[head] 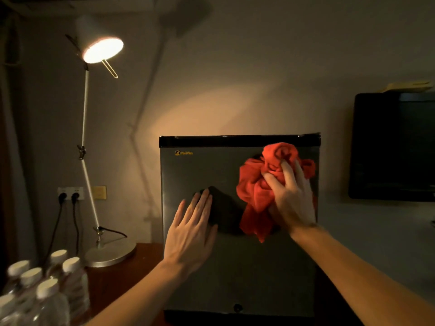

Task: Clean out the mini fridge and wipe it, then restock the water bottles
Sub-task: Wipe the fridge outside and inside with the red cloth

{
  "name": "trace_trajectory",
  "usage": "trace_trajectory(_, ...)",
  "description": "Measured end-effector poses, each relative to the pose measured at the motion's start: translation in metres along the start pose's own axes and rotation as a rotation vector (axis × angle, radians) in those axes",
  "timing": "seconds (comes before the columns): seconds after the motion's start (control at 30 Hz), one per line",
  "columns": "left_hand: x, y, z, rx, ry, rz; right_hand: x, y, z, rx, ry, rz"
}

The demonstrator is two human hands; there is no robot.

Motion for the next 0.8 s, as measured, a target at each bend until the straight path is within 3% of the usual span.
trace_trajectory(0.17,0.001,0.001,0.015,-0.002,0.079,0.012,-0.027,0.027,0.064,0.163,-0.015,0.087)
trace_trajectory(0.33,0.0,0.012,0.013,0.05,0.071,-0.006,-0.011,0.02,0.032,0.234,-0.082,0.088)
trace_trajectory(0.43,0.003,0.016,-0.001,0.085,0.03,-0.014,0.004,0.012,-0.004,0.143,-0.147,0.089)
trace_trajectory(0.6,0.019,0.018,-0.029,-0.003,0.011,-0.056,0.019,-0.022,-0.05,-0.029,-0.169,0.171)
trace_trajectory(0.8,0.024,0.012,-0.024,-0.007,-0.024,-0.047,0.019,-0.037,-0.037,-0.095,-0.155,0.285)
Point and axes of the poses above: each hand's wrist, its own y-axis towards the middle knuckle, its own x-axis out of the back of the hand, z = x × y, the point moved 6 cm from there along y, towards the middle knuckle, and after that the axes turned 9 degrees about -z, right-handed, at the moved point
